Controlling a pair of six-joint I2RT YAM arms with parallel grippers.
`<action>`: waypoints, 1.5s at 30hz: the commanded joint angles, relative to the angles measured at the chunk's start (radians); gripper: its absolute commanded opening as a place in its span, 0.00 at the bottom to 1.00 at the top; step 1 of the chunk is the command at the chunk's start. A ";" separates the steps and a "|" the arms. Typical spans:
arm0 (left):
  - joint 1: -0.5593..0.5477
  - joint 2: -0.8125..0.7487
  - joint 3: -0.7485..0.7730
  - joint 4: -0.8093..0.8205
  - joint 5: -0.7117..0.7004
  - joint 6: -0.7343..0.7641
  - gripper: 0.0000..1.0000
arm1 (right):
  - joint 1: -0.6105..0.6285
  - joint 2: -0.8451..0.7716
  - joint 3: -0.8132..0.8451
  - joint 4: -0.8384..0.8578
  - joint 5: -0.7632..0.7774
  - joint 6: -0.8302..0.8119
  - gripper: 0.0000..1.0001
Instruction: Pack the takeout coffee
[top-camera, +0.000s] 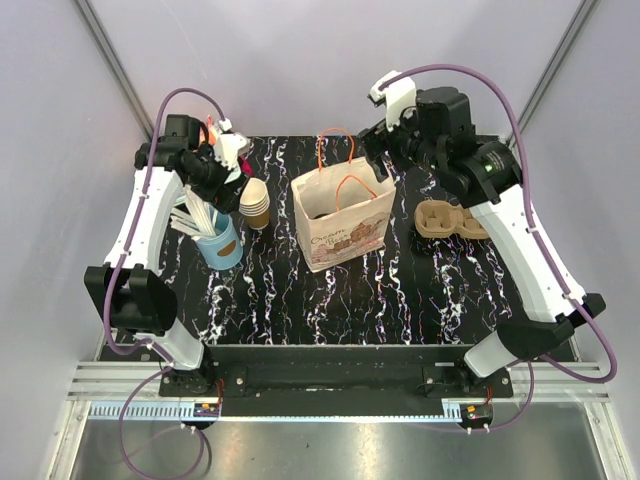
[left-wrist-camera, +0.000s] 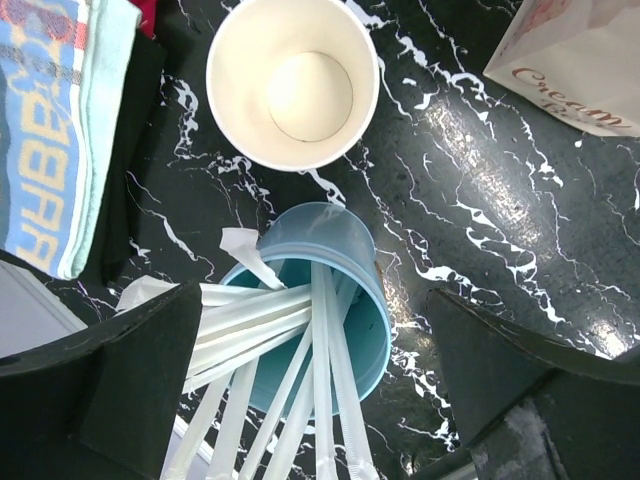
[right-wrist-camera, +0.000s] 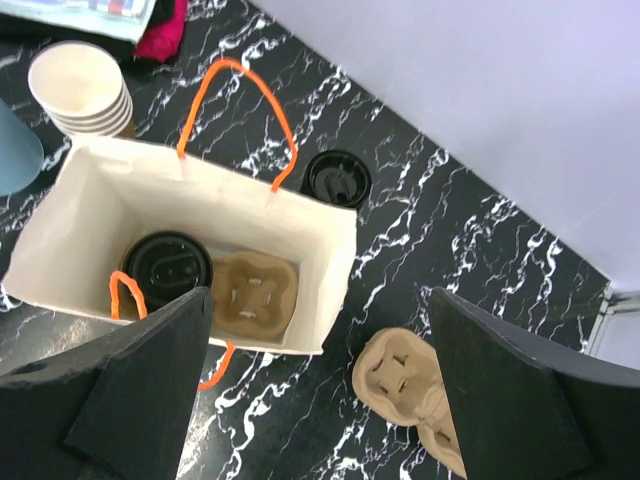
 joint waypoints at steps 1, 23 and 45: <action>0.011 0.000 -0.003 0.061 -0.022 0.025 0.99 | 0.009 -0.055 -0.060 0.051 0.005 -0.012 0.93; 0.036 0.049 -0.053 0.144 -0.002 0.000 0.68 | 0.009 -0.083 -0.102 0.058 0.008 -0.007 0.94; 0.042 0.053 -0.076 0.147 0.005 -0.009 0.20 | 0.009 -0.092 -0.108 0.058 -0.006 0.002 0.94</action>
